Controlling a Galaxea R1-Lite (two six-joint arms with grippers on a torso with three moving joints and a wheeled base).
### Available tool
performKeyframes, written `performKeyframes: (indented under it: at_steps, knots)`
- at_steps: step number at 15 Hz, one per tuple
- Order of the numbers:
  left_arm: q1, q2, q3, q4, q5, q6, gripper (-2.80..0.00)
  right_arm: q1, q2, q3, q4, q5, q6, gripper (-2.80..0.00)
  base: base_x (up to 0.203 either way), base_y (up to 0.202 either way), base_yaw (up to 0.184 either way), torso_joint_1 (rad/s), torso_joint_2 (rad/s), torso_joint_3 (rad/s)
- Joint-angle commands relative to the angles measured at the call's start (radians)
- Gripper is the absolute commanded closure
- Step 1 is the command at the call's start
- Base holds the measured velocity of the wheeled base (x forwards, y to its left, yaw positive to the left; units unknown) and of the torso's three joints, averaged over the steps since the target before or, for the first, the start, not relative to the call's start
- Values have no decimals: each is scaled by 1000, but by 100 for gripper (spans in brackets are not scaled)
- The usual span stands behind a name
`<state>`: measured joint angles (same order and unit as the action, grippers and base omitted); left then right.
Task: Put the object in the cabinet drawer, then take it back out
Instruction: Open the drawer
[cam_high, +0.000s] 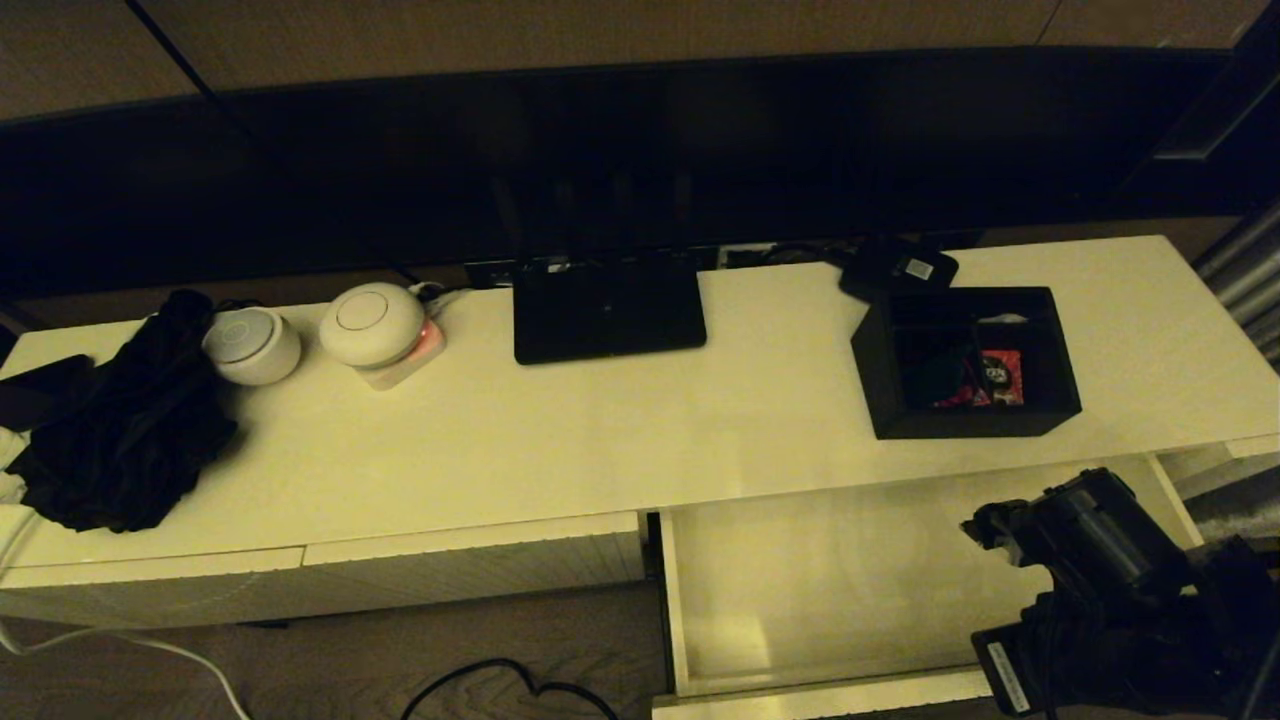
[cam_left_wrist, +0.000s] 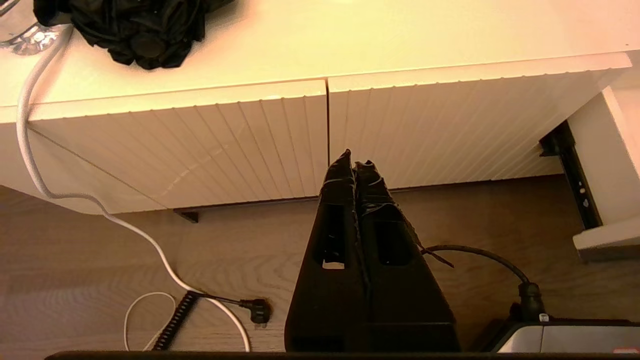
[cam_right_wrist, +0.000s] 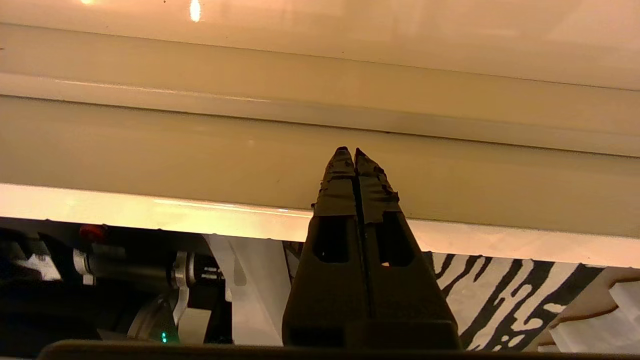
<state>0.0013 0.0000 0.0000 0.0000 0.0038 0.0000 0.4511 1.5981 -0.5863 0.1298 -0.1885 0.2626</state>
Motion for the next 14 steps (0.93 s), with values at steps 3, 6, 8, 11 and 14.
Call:
performKeyframes:
  at_steps: [3,6,8,11,14]
  knots:
    - [0,0,3,0,1,0,0,0,-29,60,5,37,-6,0,0,0,0,0,0,0]
    - [0,0,3,0,1,0,0,-2,-44,46,4,32,-2,0,0,0,0,0,0,0]
    - [0,0,3,0,-1,0,0,-7,-69,36,-13,25,0,0,0,0,0,0,0,0]
    - [0,0,3,0,1,0,0,-12,-119,22,-53,-73,-4,0,0,0,0,0,0,0]
    - [0,0,3,0,1,0,0,-12,-204,-21,-48,-141,-34,0,0,0,0,0,0,0]
